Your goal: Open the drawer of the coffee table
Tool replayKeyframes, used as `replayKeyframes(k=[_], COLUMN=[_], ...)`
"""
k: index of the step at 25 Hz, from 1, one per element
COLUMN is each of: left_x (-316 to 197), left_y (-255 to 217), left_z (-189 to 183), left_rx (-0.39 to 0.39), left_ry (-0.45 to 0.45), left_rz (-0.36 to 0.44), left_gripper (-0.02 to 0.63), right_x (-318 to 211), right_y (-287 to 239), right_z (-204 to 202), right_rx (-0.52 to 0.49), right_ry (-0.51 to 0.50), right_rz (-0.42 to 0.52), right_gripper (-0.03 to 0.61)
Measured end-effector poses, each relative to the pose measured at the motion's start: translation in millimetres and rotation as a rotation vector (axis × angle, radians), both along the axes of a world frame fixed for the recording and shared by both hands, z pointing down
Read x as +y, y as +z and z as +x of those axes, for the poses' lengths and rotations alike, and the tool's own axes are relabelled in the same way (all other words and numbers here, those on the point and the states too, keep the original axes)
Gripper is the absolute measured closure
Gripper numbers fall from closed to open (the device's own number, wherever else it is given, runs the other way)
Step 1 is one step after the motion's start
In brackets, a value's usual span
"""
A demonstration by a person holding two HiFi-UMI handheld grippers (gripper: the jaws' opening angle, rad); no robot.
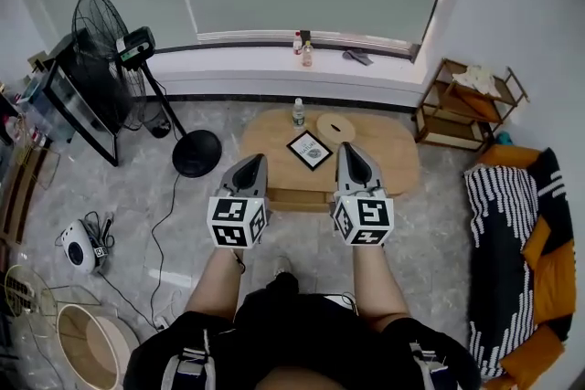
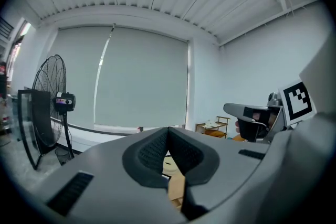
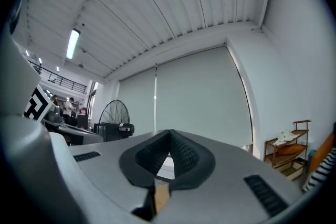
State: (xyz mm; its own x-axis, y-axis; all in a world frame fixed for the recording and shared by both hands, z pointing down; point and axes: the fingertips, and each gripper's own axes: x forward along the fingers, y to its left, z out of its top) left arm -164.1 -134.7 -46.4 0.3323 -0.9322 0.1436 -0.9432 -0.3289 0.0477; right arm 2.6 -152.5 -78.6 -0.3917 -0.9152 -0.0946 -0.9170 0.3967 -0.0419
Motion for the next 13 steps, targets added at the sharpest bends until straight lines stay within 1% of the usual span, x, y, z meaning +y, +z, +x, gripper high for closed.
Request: replayKeyframes(k=[3, 5, 8, 13], left_x=[-3.0, 4.7, 19.2, 40.9], left_y=[-7.2, -13.1, -20.9, -30.0], left_z=[8.2, 10.4, 5.9, -6.0], left_rx=[-0.029, -0.029, -0.017, -0.024], left_ry=[-0.006, -0.013, -0.022, -0.015], left_rz=[0.019, 0.032, 0.045, 0.051], left_gripper=[0.595, 0.595, 0.594, 0.594], right_x=[-3.0, 5.2, 20.2, 43.0], right_y=[-0.5, -4.3, -11.1, -21.0], right_z=[7.7, 9.2, 5.3, -5.8], right_rx=[-0.011, -0.009, -0.013, -0.01], right_ry=[0.001, -0.006, -0.016, -0.017], right_rz=[0.003, 0.013, 0.024, 0.049], right_gripper=[0.565, 0.565, 0.565, 0.565])
